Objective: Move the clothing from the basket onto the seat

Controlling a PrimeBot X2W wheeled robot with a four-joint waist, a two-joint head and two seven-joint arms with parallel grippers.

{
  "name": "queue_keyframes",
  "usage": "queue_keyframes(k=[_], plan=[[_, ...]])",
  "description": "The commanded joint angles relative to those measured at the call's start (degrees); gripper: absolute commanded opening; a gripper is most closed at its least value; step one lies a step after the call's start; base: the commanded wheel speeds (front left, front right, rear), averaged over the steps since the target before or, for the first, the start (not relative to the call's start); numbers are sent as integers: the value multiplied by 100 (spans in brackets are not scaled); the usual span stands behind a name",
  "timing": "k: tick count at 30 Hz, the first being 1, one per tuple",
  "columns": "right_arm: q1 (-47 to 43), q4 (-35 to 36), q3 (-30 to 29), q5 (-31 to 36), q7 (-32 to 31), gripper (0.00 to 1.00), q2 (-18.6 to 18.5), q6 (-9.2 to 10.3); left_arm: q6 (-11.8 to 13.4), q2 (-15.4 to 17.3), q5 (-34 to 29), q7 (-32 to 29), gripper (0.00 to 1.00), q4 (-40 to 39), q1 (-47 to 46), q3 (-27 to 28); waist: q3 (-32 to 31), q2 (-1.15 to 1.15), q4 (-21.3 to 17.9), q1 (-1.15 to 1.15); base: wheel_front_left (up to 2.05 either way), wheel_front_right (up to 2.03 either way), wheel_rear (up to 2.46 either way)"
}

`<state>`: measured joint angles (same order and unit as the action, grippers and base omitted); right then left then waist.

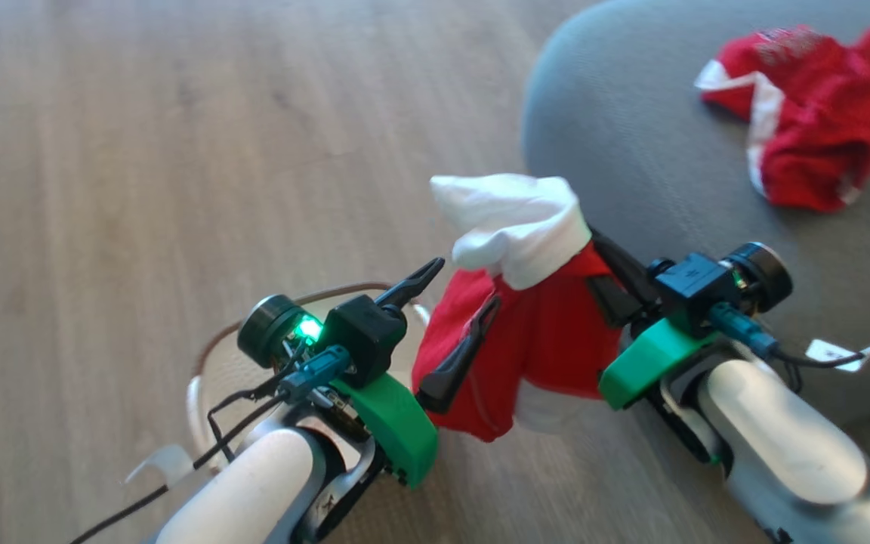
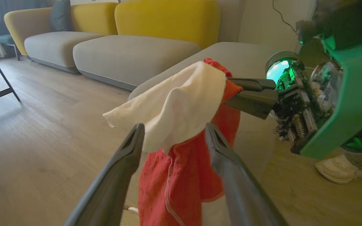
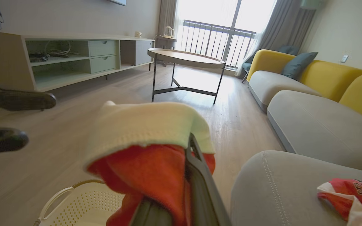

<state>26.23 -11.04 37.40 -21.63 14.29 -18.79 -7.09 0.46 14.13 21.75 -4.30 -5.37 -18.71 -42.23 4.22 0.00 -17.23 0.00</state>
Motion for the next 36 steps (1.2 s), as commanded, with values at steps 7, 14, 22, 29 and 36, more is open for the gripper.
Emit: queue_keyframes(k=[7, 14, 22, 29, 36], plan=[[-218, 393, -334, 78, 70, 0, -244, -40, 15, 84, -23, 12, 100, -251, -241, 146, 206, 0, -1140, 0, 0, 0, 0], [-627, 606, -928, 101, 56, 0, -409, -40, -53, 63, -21, -15, 100, -196, -349, 60, 403, 0, -1421, 0, 0, 0, 0], [-909, 824, -1332, 177, -1, 0, -347, -40, -40, 103, 4, -11, 100, -116, -425, 95, 551, 0, -1412, 0, 0, 0, 0], [-797, 788, -1667, 89, -1, 0, -371, -40, -28, 160, -33, -149, 100, -241, -503, 48, 859, 0, -1111, 0, 0, 0, 0], [-177, 709, -1973, -127, -45, 0, -521, -40, -52, 243, -130, -337, 100, -365, -776, 57, 1435, 0, -820, 0, 0, 0, 0]])
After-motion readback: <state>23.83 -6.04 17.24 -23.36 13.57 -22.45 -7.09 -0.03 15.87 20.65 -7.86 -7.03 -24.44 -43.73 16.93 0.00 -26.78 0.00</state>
